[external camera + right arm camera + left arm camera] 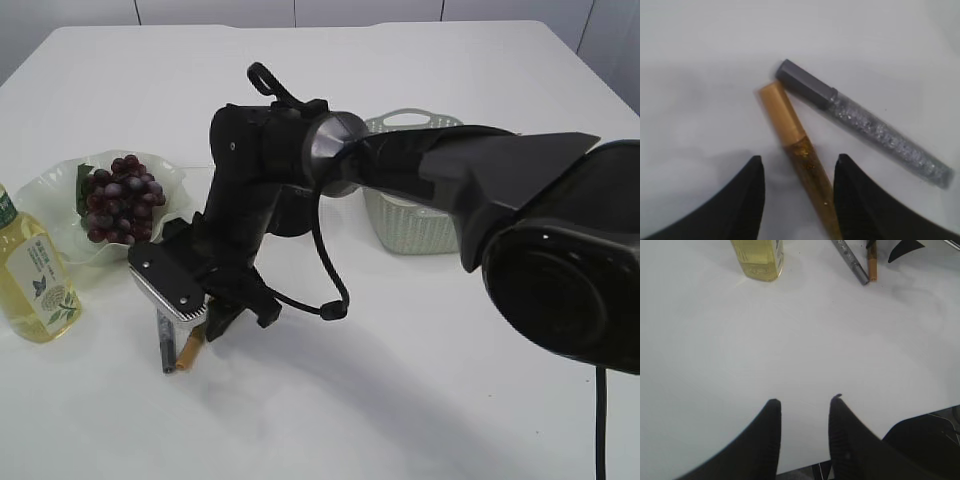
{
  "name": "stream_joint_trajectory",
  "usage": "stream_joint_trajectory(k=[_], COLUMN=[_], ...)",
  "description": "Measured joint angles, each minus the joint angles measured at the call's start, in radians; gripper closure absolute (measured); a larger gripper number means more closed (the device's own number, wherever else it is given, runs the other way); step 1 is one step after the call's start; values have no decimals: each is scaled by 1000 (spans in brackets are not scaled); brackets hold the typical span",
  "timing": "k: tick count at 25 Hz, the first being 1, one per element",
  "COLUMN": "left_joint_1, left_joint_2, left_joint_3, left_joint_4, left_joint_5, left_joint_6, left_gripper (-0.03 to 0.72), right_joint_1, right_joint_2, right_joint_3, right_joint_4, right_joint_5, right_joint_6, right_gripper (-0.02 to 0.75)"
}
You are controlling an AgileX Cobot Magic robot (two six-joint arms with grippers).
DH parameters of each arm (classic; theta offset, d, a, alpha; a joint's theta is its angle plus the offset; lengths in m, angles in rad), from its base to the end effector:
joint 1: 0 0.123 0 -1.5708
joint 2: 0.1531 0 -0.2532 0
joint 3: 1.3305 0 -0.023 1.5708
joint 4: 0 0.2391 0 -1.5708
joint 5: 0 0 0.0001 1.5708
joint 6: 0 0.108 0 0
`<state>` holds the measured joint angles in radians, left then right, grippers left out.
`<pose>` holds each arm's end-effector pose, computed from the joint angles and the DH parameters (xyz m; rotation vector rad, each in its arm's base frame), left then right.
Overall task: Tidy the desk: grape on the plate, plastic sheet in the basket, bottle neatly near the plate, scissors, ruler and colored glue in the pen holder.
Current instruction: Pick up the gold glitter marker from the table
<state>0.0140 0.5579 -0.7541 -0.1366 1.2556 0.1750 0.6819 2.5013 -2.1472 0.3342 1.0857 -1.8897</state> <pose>0.0920 -0.0127 0.2888 0.2007 2.5235 -0.1067 0.3569 0.3301 0.1003 -2.6150 0.9463 0.1879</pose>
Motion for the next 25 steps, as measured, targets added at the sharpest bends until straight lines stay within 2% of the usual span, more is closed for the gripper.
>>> stream_joint_trajectory(k=[7, 14, 25], left_joint_1=[0, 0, 0], left_joint_2=[0, 0, 0], left_joint_3=[0, 0, 0], left_joint_4=[-2, -2, -2], left_joint_5=[2, 2, 2], left_joint_6=[0, 0, -2], left_gripper=[447, 447, 447], right_joint_1=[0, 0, 0], right_joint_2=[55, 68, 74], right_joint_3=[-105, -109, -116], right_joint_4=[-4, -35, -52], right_joint_5=[17, 79, 93], right_joint_6=[35, 66, 144], right_gripper=[402, 402, 404])
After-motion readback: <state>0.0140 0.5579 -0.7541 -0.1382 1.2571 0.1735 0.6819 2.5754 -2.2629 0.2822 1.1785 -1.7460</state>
